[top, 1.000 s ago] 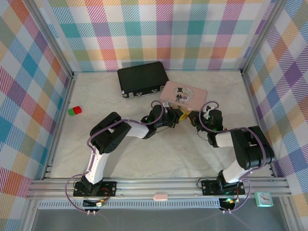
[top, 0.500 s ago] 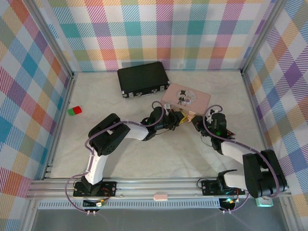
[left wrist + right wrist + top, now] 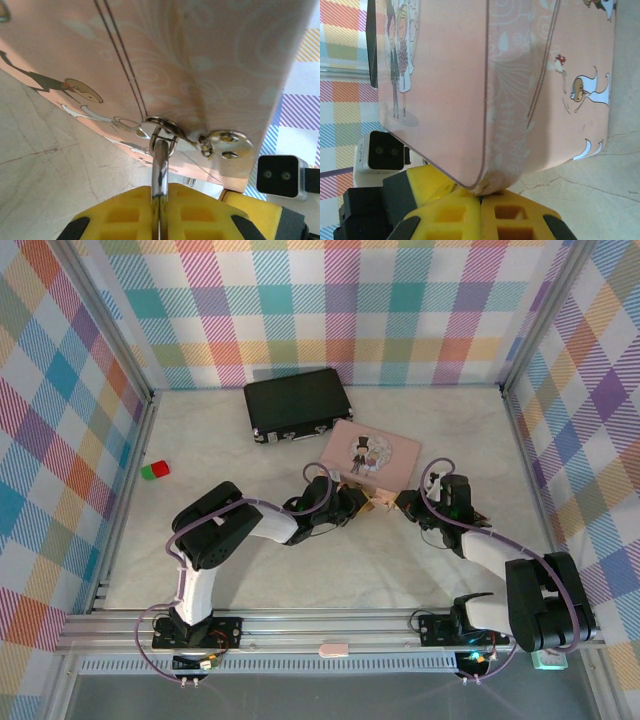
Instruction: Unlock the padlock with the key
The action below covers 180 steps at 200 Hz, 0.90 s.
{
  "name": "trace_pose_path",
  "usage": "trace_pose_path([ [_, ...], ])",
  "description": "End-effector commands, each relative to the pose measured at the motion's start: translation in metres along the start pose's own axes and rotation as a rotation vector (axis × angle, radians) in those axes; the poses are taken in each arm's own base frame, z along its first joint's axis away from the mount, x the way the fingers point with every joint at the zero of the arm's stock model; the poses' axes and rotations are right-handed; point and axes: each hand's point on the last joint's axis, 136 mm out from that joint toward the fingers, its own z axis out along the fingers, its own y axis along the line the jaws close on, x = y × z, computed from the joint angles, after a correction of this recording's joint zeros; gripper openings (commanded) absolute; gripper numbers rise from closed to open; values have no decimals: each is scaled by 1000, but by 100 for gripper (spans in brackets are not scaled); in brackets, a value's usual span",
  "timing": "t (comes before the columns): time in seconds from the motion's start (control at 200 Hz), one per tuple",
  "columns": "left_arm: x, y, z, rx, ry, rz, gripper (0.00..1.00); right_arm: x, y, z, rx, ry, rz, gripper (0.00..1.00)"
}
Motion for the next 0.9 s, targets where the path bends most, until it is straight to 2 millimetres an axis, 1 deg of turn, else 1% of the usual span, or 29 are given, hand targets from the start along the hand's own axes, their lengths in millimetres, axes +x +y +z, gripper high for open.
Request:
trace_pose_path([
  [0.0, 9, -7, 3, 41, 15, 30, 19, -14, 35, -7, -90, -17, -79, 0],
  [0.05, 11, -7, 2, 44, 22, 29, 33, -16, 43, -10, -104, -16, -95, 0],
  [0.09, 12, -7, -1, 40, 25, 30, 41, -17, 50, -13, -119, -17, -108, 0],
  [0.155, 13, -8, -8, 32, 28, 39, 51, -19, 58, -16, -132, -25, -124, 0],
  [0.2, 14, -9, -15, 23, 28, 41, 54, -21, 64, -17, -141, -30, -140, 0],
  [0.245, 13, -11, -21, 23, 26, 41, 54, -23, 70, -17, -146, -37, -151, 0],
  [0.34, 8, -23, -36, 47, 4, 39, 54, -25, 82, -11, -160, -50, -175, 0],
  [0.57, -15, -73, -60, 157, -67, 56, 59, -36, 107, 7, -216, -105, -151, 0],
  [0.65, -22, -82, -60, 169, -82, 66, 59, -36, 119, 12, -248, -100, -151, 0],
  [0.715, -27, -85, -56, 188, -93, 68, 56, -36, 126, 15, -269, -97, -141, 0],
  [0.895, -33, -100, -48, 252, -101, 65, 48, -37, 126, 21, -291, -109, -61, 0],
])
